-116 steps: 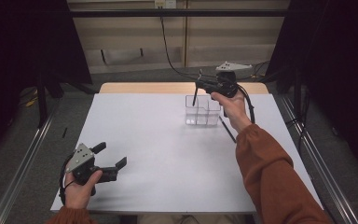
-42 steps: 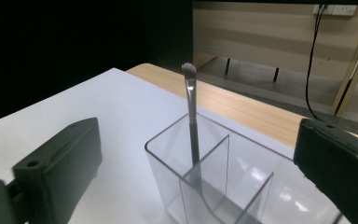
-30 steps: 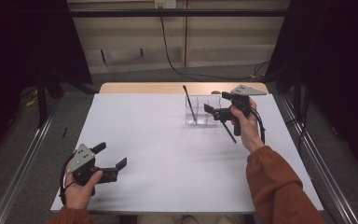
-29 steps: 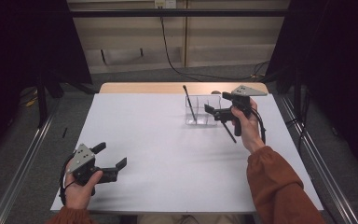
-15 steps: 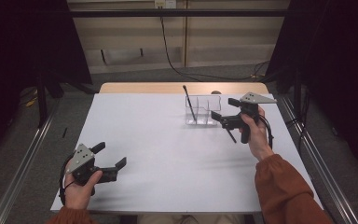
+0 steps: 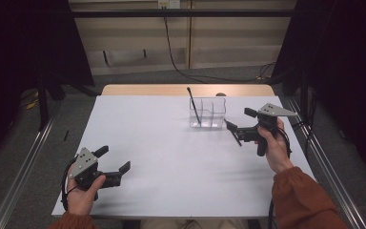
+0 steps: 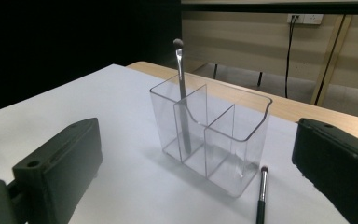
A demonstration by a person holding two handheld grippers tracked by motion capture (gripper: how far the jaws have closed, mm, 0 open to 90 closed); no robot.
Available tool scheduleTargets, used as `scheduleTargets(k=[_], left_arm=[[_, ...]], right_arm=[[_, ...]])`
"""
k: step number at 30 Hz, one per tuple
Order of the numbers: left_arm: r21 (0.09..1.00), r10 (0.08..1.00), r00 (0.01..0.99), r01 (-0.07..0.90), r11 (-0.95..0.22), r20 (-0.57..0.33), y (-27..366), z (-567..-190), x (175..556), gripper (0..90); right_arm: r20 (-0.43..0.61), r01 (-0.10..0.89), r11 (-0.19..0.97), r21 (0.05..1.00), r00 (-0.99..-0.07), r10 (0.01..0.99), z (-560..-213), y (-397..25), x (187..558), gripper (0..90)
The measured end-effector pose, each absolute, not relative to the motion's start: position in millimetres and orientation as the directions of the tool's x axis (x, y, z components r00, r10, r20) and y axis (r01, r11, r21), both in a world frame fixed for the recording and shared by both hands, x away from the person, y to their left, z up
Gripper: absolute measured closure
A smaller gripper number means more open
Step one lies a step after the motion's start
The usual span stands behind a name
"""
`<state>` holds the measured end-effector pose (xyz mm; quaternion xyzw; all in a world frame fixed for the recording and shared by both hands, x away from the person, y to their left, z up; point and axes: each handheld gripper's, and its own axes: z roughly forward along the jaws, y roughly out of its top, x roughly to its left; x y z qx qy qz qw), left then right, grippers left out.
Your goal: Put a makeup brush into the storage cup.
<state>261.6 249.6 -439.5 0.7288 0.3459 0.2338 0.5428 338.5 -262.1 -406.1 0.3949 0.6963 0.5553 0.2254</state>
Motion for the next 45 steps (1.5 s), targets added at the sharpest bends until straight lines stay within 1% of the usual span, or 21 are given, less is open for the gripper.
scheduleTargets(k=[5, 7, 19, 27, 31, 35, 40, 45], left_arm=[[0.952, 0.759, 0.651, 0.253, -0.170, -0.037, 250.9, -439.7, 260.3, 2.8], [0.952, 0.762, 0.646, 0.257, -0.168, -0.040, 251.9, -439.7, 259.3, 2.8], [0.952, 0.766, 0.641, 0.257, -0.165, -0.040, 254.4, -440.4, 257.6, 2.8], [0.954, 0.768, 0.639, 0.258, -0.154, -0.049, 255.1, -440.0, 255.2, 2.8], [0.951, 0.777, 0.628, 0.265, -0.157, -0.047, 256.2, -440.9, 254.8, 2.8], [0.953, 0.780, 0.623, 0.265, -0.150, -0.050, 257.6, -440.8, 254.0, 2.8], [0.953, 0.778, 0.626, 0.259, -0.158, -0.041, 256.0, -439.3, 250.4, 2.8], [0.954, 0.775, 0.630, 0.256, -0.153, -0.045, 256.9, -438.7, 246.8, 2.8]], right_arm=[[0.122, 0.280, 0.056, 0.958, -0.578, 0.807, -406.9, -268.0, 325.4, 0.8], [0.125, 0.300, 0.066, 0.952, -0.575, 0.809, -410.1, -270.4, 320.3, 0.4], [0.119, 0.280, 0.056, 0.958, -0.570, 0.813, -409.6, -284.9, 287.1, 1.2], [0.122, 0.279, 0.045, 0.959, -0.553, 0.824, -418.3, -296.6, 264.1, 1.2], [0.139, 0.286, 0.024, 0.958, -0.536, 0.832, -421.6, -303.5, 252.7, 1.0], [0.121, 0.297, 0.050, 0.954, -0.530, 0.839, -426.8, -307.3, 241.2, 1.1], [0.143, 0.302, 0.020, 0.953, -0.509, 0.849, -433.4, -314.4, 228.0, 0.1], [0.133, 0.323, 0.049, 0.945, -0.517, 0.846, -442.2, -317.9, 216.4, 0.1]])
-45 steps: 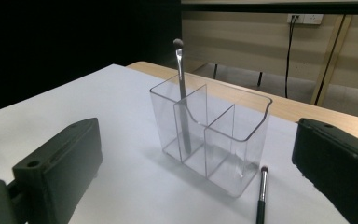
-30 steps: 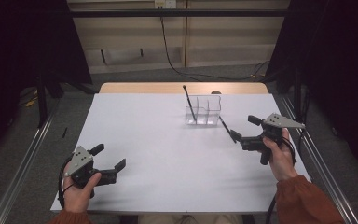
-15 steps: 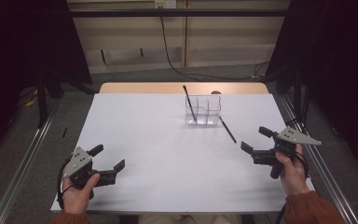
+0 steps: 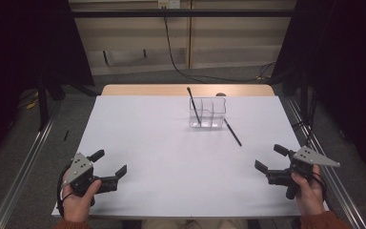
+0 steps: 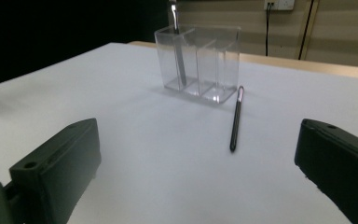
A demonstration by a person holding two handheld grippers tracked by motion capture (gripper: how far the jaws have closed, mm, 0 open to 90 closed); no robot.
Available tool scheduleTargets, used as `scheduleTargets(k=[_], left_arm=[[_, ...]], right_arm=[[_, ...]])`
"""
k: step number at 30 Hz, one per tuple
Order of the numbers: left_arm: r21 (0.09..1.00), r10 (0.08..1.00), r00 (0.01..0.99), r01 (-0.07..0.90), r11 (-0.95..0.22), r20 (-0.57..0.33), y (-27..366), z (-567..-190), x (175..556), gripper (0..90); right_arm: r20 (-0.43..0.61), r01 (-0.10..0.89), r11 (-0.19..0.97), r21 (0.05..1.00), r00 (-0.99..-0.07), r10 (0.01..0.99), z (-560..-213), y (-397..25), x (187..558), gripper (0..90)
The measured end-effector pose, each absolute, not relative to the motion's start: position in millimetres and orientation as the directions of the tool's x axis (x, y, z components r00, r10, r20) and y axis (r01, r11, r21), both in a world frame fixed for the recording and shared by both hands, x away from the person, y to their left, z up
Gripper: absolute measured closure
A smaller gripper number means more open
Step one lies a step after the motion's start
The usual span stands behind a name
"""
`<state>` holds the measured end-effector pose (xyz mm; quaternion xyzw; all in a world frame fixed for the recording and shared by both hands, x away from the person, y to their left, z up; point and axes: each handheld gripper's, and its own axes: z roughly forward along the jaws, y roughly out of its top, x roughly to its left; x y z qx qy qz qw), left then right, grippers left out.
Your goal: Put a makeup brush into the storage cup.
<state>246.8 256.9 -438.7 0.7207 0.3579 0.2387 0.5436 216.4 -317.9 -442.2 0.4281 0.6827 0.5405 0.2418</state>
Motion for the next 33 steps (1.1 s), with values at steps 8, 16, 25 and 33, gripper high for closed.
scheduleTargets(k=[8, 16, 25, 33], left_arm=[[0.953, 0.767, 0.640, 0.255, -0.162, -0.041, 255.9, -438.8, 247.5, 2.8], [0.952, 0.770, 0.636, 0.261, -0.159, -0.045, 257.7, -440.1, 249.3, 2.8], [0.952, 0.770, 0.637, 0.257, -0.166, -0.037, 256.9, -438.8, 247.5, 2.8], [0.951, 0.775, 0.632, 0.259, -0.171, -0.032, 256.3, -438.7, 248.1, 2.8]], right_arm=[[0.128, 0.306, 0.048, 0.951, -0.531, 0.838, -441.2, -317.8, 217.6, 0.2], [0.131, 0.311, 0.048, 0.949, -0.531, 0.837, -441.0, -316.8, 220.9, 0.2], [0.138, 0.318, 0.047, 0.947, -0.536, 0.833, -440.6, -315.4, 222.3, 0.0], [0.111, 0.307, 0.073, 0.949, -0.541, 0.833, -433.9, -307.7, 242.1, 1.2]])
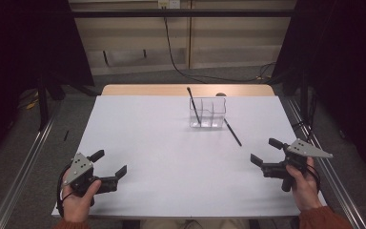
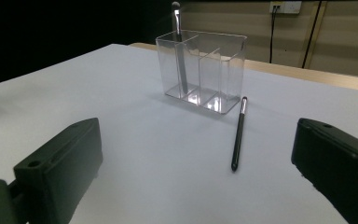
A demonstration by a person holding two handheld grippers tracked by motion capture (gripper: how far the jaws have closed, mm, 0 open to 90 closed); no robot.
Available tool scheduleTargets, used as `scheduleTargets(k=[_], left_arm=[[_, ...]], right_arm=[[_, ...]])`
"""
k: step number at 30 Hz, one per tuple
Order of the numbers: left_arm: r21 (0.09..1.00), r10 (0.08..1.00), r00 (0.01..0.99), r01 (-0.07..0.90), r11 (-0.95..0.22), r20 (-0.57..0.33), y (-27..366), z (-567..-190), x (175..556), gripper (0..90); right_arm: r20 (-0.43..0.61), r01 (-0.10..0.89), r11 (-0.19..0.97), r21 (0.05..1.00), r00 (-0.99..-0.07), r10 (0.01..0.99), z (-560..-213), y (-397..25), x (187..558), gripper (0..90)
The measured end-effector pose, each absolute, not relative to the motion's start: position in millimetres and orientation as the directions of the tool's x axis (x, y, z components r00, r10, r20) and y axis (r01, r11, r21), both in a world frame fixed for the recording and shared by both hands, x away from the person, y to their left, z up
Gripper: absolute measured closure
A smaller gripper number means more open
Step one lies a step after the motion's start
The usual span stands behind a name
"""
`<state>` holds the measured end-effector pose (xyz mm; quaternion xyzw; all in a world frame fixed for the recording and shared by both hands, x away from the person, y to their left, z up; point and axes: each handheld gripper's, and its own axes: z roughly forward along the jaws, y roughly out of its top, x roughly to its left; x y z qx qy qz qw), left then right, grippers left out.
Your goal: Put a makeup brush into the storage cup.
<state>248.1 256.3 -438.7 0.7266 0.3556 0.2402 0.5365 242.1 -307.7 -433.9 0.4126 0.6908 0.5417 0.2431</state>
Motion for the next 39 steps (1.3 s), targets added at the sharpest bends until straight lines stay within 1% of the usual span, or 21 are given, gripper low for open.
scheduleTargets(k=[4, 14, 20, 24, 27, 34, 37, 39], left_arm=[[0.950, 0.771, 0.635, 0.262, -0.171, -0.036, 256.4, -439.2, 249.3, 2.8], [0.950, 0.768, 0.640, 0.259, -0.175, -0.033, 255.6, -438.9, 250.2, 2.8], [0.950, 0.765, 0.643, 0.260, -0.174, -0.036, 254.7, -439.0, 250.8, 2.8], [0.949, 0.764, 0.644, 0.262, -0.174, -0.038, 255.1, -439.1, 251.0, 2.8], [0.950, 0.766, 0.642, 0.261, -0.173, -0.037, 255.2, -439.1, 250.8, 2.8], [0.950, 0.764, 0.644, 0.258, -0.174, -0.035, 255.0, -439.0, 250.8, 2.8], [0.950, 0.764, 0.645, 0.258, -0.176, -0.034, 255.1, -439.1, 250.9, 2.8], [0.950, 0.764, 0.645, 0.258, -0.177, -0.033, 255.2, -439.3, 251.0, 2.8]], right_arm=[[0.113, 0.331, 0.090, 0.939, -0.545, 0.831, -434.7, -302.2, 256.8, 1.7], [0.097, 0.329, 0.104, 0.939, -0.541, 0.835, -426.4, -299.0, 284.1, 2.6], [0.083, 0.350, 0.132, 0.928, -0.537, 0.840, -426.3, -293.2, 304.0, 4.2], [0.086, 0.347, 0.121, 0.930, -0.524, 0.847, -423.6, -288.8, 316.6, 4.6], [0.080, 0.357, 0.135, 0.924, -0.527, 0.846, -419.4, -285.7, 325.0, 4.9], [0.064, 0.354, 0.149, 0.923, -0.524, 0.849, -412.8, -278.6, 341.8, 4.8], [0.047, 0.340, 0.154, 0.928, -0.515, 0.856, -411.0, -278.2, 348.9, 4.2], [0.049, 0.325, 0.137, 0.936, -0.504, 0.862, -409.7, -278.7, 353.3, 4.2]])
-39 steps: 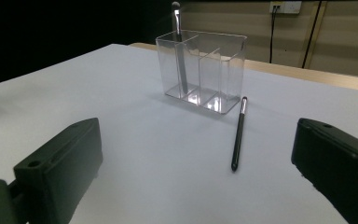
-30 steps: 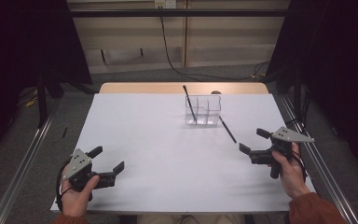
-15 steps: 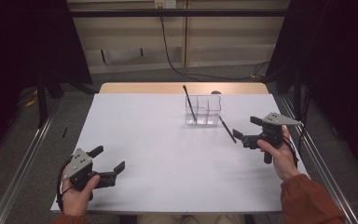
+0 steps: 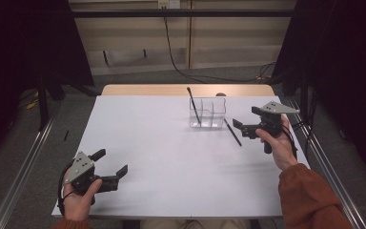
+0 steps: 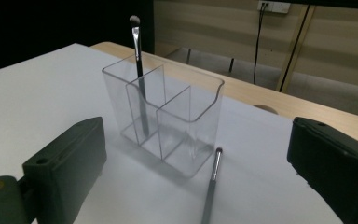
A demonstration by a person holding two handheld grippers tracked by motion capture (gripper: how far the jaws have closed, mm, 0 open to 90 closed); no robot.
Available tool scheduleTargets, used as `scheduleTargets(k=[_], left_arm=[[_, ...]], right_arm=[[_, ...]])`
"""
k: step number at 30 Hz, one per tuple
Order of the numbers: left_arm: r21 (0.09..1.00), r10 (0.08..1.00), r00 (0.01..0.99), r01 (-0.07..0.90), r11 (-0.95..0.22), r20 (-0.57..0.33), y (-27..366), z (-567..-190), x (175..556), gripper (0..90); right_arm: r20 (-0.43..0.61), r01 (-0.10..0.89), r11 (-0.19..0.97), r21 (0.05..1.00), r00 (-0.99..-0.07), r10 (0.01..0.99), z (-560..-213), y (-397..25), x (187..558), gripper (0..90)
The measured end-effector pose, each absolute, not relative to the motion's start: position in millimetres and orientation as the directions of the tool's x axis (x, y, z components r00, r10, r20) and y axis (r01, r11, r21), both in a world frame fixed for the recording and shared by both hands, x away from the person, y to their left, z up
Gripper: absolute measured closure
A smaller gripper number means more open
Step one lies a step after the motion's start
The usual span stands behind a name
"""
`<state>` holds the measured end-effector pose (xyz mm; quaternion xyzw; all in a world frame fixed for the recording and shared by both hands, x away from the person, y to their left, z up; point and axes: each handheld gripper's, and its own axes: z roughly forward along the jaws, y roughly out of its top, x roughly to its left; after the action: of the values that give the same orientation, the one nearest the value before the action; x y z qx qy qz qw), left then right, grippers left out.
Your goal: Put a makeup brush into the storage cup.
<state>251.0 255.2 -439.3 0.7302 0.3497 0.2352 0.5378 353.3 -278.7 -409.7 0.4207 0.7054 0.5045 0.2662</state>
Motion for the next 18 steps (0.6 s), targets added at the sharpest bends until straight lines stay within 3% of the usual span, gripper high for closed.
scheduleTargets(k=[10, 18], left_arm=[[0.950, 0.762, 0.646, 0.259, -0.176, -0.034, 254.8, -439.7, 251.2, 2.8], [0.948, 0.758, 0.652, 0.259, -0.183, -0.032, 254.6, -440.1, 251.2, 2.8]], right_arm=[[0.027, 0.306, 0.136, 0.942, -0.473, 0.881, -407.5, -275.0, 375.5, 5.5], [0.026, 0.350, 0.161, 0.923, -0.474, 0.880, -401.5, -269.5, 394.5, 6.2]])
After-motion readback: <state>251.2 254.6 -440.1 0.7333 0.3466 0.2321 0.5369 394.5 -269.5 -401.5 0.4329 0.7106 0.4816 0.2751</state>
